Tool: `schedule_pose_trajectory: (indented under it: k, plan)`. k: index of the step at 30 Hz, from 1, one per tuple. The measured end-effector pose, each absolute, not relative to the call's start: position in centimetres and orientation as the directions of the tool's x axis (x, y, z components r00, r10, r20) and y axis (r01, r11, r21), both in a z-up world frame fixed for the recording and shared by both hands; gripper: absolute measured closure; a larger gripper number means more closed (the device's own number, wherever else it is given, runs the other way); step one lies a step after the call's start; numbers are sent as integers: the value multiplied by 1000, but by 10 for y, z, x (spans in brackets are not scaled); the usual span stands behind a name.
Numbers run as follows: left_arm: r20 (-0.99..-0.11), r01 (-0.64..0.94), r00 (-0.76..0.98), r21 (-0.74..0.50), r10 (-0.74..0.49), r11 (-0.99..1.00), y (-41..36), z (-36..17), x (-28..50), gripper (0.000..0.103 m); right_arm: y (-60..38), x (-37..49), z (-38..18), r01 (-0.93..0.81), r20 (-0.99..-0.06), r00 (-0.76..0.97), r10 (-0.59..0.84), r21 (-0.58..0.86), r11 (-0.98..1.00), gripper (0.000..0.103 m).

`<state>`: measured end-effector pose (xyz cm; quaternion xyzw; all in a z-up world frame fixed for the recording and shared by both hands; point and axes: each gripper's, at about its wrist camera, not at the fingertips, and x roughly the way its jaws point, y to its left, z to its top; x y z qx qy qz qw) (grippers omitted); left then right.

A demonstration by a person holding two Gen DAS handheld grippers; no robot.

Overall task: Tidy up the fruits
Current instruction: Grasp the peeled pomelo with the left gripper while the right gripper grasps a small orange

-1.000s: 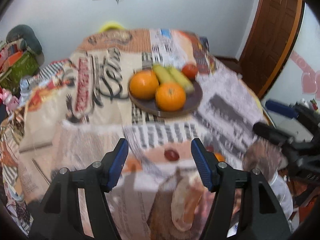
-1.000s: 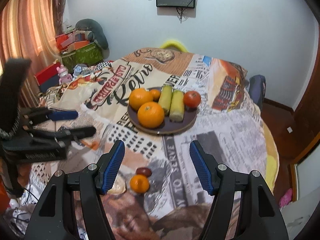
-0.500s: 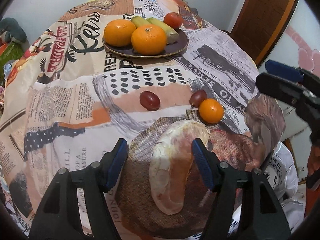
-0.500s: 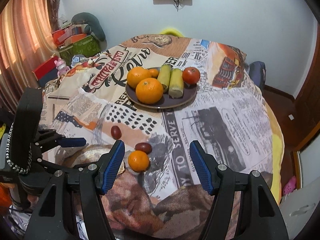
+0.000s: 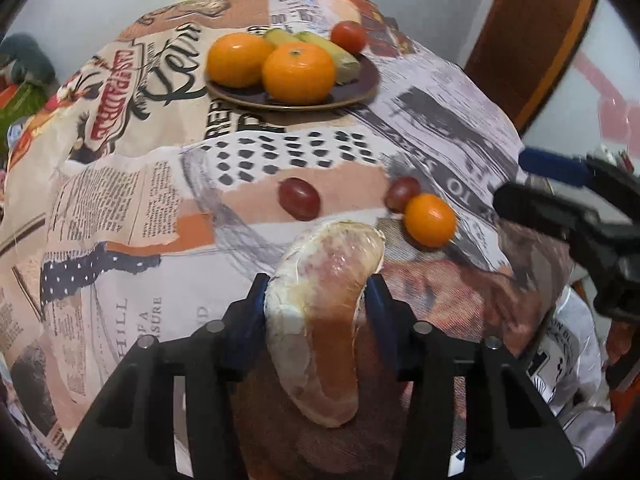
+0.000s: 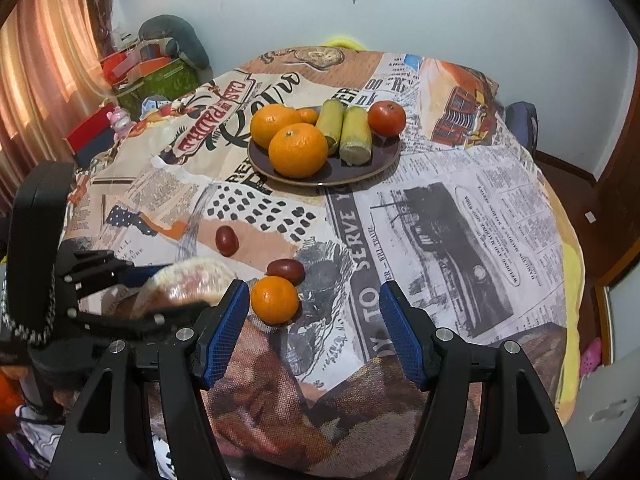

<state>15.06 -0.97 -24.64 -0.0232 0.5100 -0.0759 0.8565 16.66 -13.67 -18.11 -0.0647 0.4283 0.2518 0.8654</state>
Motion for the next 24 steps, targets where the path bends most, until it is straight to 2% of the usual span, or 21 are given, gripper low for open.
schedule_pose_trajectory:
  k: [9, 11, 13, 17, 19, 21, 24]
  plan:
    - [-849, 42, 507, -149, -150, 988, 16, -230, 153, 65, -119, 172, -202, -529, -805, 439, 400, 129, 839, 40]
    - [-839, 36, 524, -150, -146, 988, 21, -223, 153, 79, -114, 173, -206, -542, -812, 421, 404, 131, 830, 48]
    - [-835, 40, 525, -167, -163, 985, 24, -219, 154, 80, -110, 176, -211, -551, -820, 401, 409, 141, 823, 56]
    - [-839, 53, 523, -146, -152, 988, 23, -221, 156, 80, -108, 180, -220, -552, -831, 376, 411, 156, 819, 60]
    - [-845, 66, 507, -155, -167, 986, 22, -223, 155, 80, -108, 180, -222, -555, -832, 365, 417, 164, 815, 69]
    - [-854, 71, 497, -138, -155, 988, 19, -227, 157, 80, -108, 181, -223, -559, -830, 353, 432, 183, 809, 71]
    - [-865, 76, 479, -129, -150, 989, 18, -234, 161, 73, -108, 180, -222, -563, -827, 359, 433, 179, 807, 71]
